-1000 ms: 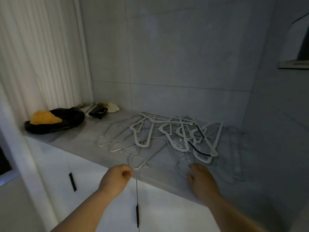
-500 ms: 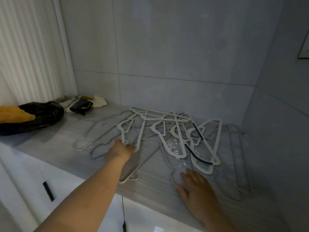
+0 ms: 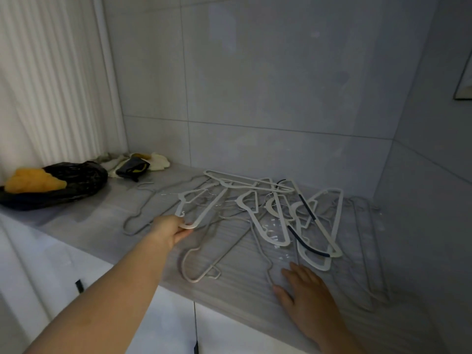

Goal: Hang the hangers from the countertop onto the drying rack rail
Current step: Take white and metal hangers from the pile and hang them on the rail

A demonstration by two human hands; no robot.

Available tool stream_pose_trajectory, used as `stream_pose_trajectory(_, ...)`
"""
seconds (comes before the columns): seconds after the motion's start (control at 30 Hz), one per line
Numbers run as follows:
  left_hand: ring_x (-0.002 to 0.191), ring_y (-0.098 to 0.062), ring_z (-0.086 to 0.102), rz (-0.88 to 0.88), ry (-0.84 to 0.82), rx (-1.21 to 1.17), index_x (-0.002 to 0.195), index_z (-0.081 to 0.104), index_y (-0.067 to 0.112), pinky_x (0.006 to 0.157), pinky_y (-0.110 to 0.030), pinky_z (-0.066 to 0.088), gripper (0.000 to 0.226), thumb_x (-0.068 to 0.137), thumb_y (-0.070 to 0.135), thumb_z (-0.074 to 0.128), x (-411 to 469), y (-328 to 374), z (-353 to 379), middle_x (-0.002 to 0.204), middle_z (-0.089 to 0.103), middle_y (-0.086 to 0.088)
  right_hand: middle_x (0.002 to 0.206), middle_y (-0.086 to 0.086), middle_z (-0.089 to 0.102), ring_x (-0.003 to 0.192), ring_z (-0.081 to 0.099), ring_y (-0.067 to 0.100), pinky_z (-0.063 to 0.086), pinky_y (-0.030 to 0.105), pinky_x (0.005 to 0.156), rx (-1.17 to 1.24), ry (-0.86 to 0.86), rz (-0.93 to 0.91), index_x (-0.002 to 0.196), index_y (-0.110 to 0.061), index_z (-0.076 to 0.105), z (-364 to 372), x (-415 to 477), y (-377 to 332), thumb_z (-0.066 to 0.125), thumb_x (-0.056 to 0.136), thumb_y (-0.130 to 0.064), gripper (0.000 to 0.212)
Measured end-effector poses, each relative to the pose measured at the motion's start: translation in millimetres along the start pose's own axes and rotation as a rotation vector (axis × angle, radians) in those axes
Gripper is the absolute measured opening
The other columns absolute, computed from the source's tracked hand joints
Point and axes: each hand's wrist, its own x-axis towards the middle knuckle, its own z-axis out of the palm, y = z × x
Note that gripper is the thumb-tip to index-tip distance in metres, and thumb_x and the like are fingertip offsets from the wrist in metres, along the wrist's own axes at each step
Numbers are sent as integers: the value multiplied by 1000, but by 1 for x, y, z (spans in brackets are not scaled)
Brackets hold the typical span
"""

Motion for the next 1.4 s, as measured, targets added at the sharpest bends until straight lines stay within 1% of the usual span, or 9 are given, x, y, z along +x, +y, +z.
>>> stream_pose_trajectory(0.13, 50, -22, 57, 24, -26, 40, 66, 46, -2, 50, -16, 54, 28, 91, -12, 36, -20, 13, -24, 64, 52, -13, 81, -5, 75, 70, 72, 13, 57, 27, 58, -19, 71, -19, 72, -27, 75, -2, -2, 1, 24, 85, -55, 60)
stream_pose_trajectory(0.2, 41, -16, 61, 38, -53, 75, 66, 47, -1, 48, -16, 52, 27, 92, -8, 40, -31, 17, -36, 44, 60, -6, 113, 4, 68, 101, 67, 19, 54, 34, 83, 7, 56, -7, 100, -22, 72, -13, -4, -3, 16, 88, -60, 69)
stream_pose_trajectory(0.33, 30, -5, 57, 95, -68, 124, 69, 51, 1, 31, -16, 46, 21, 87, -8, 47, -52, 26, -62, 33, 58, 1, 154, -7, 22, 141, 22, 10, 17, 26, 115, 58, -22, 11, 141, -28, 33, -18, -7, -3, -17, 48, -91, 123)
stream_pose_trajectory(0.47, 35, -5, 61, 142, -69, 186, 75, 55, 4, 35, -14, 48, 17, 87, -6, 50, -83, 33, -89, 40, 64, 2, 155, -5, 18, 141, 19, 13, 15, 25, 116, 24, -7, -54, 143, -25, 28, -20, -8, -3, 26, 96, -52, 55)
stream_pose_trajectory(0.73, 69, -24, 57, 189, 96, 288, 90, 58, 1, 38, -19, 51, 17, 92, -6, 42, -159, 33, -131, 90, 61, -10, 142, -5, 44, 131, 39, 14, 29, 25, 108, -10, 60, -70, 139, -23, 36, -21, -16, 0, 31, 97, -45, 48)
stream_pose_trajectory(0.87, 68, -24, 58, 219, 126, 335, 103, 53, 5, 38, -18, 52, 19, 93, -5, 40, -196, 31, -141, 82, 61, -5, 111, 8, 67, 105, 61, 27, 47, 36, 88, 69, 209, -161, 112, -16, 62, -26, -21, -9, 44, 91, -37, 35)
stream_pose_trajectory(1.03, 44, -9, 64, 224, 215, 423, 106, 55, 8, 40, -19, 52, 20, 94, 0, 42, -226, 20, -152, 84, 65, -1, 147, -5, 35, 135, 31, 15, 24, 24, 109, 89, 19, -244, 142, -24, 28, -31, -18, -29, 33, 98, -39, 48)
stream_pose_trajectory(1.27, 50, -15, 64, 199, 367, 429, 106, 55, 6, 36, -17, 50, 19, 94, 1, 41, -238, -4, -142, 80, 62, -3, 142, 1, 43, 131, 35, 20, 27, 23, 105, 109, -38, -334, 140, -16, 35, -24, -12, -35, 39, 96, -30, 47)
stream_pose_trajectory(1.4, 60, -19, 62, 199, 398, 369, 108, 55, 5, 55, -28, 50, 22, 95, 1, 40, -226, -15, -145, 80, 61, -3, 145, 2, 38, 132, 33, 22, 26, 27, 108, 79, -53, -356, 141, -16, 33, -32, 9, -45, 37, 98, -28, 45)
